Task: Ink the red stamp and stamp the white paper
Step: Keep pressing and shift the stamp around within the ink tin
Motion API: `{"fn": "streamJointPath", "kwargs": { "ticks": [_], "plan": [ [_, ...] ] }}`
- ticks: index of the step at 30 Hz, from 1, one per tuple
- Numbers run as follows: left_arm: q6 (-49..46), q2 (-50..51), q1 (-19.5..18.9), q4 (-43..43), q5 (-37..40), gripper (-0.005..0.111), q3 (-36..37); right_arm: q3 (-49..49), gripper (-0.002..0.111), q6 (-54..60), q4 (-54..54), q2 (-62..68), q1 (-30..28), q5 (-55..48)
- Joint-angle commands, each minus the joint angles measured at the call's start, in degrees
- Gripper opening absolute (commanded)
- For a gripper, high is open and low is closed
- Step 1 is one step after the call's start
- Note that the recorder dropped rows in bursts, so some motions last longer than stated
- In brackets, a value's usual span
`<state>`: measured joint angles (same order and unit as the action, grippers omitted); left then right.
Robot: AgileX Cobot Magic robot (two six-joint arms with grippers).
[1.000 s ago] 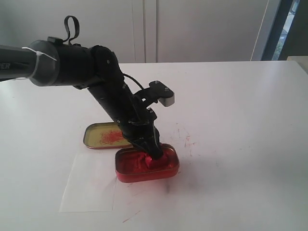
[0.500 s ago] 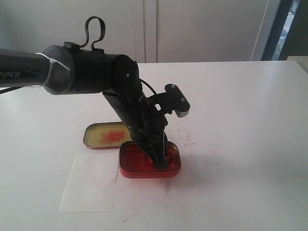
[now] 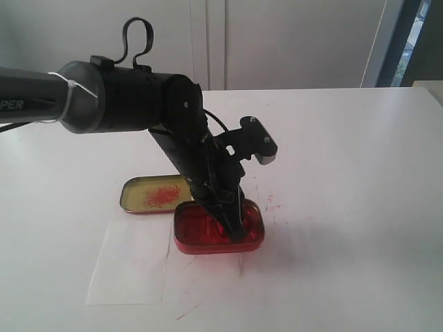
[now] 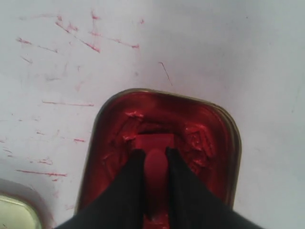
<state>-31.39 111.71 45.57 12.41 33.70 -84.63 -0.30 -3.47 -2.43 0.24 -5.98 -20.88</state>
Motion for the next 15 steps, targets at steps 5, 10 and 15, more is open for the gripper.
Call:
{"fn": "streamJointPath", "kwargs": {
  "ticks": [5, 10, 15],
  "plan": [
    [-1.7, -2.0, 0.2, 3.1, -3.7, 0.0, 2.5, 0.3, 0.0, 0.0, -0.1, -0.2, 0.2, 0.8],
    [-1.7, -2.8, 0.2, 2.8, -1.6, 0.0, 3.3, 0.3, 0.0, 0.0, -0.1, -0.2, 0.2, 0.8],
    [-1.7, -4.2, 0.2, 2.3, -1.8, 0.0, 3.3, 0.3, 0.0, 1.2, -0.1, -0.2, 0.2, 0.8]
  ]
}}
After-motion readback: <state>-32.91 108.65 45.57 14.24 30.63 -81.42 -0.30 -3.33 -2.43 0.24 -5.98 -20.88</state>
